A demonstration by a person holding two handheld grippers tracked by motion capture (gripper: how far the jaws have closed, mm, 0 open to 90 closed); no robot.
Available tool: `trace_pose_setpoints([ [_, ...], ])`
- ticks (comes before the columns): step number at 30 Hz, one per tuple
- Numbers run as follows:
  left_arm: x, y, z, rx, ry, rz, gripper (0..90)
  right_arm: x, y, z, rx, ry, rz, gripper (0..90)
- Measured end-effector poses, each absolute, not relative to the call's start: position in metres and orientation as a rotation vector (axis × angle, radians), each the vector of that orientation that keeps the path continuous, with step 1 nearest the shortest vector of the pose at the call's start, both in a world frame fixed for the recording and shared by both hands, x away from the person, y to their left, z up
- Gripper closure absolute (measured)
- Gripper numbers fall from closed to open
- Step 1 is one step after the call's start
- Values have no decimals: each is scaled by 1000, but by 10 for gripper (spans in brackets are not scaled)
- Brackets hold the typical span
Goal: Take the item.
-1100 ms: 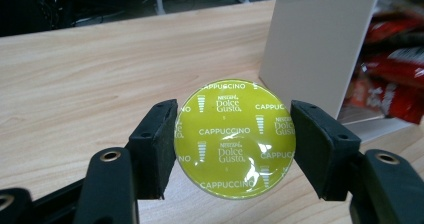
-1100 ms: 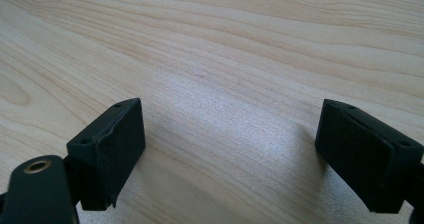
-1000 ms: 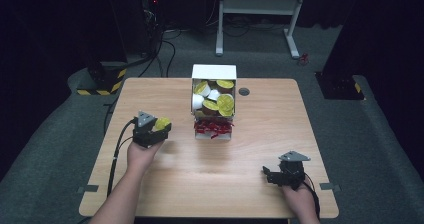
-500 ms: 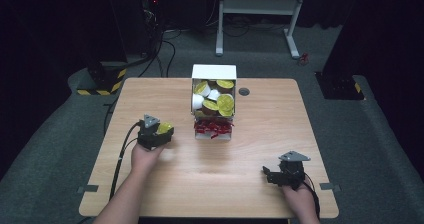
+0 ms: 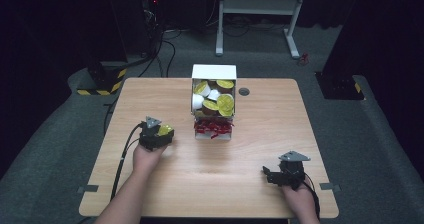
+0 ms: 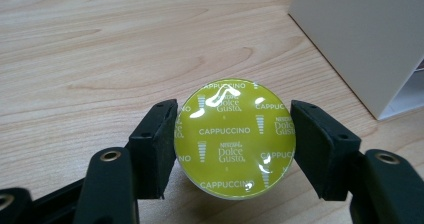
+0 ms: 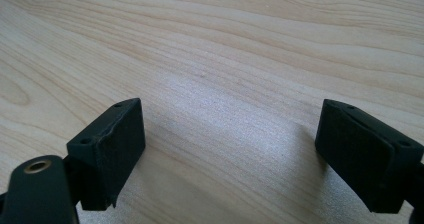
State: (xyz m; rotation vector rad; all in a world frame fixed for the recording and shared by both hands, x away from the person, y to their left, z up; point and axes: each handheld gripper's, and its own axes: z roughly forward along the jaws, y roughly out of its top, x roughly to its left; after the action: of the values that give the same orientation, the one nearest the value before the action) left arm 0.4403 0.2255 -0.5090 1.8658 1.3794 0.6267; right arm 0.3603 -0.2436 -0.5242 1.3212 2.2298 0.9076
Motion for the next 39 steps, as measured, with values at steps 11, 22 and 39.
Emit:
trace_pose_setpoints([
  [11,441,225,-511,1866,1372,621,366,360,-244,-524,1321,2230,908,125],
  [22,439,229,-504,1818,1356,597,243,360,-244,-524,1321,2230,908,125],
  [39,407,251,-491,1833,1268,572,216,360,-244,-524,1321,2230,908,126],
])
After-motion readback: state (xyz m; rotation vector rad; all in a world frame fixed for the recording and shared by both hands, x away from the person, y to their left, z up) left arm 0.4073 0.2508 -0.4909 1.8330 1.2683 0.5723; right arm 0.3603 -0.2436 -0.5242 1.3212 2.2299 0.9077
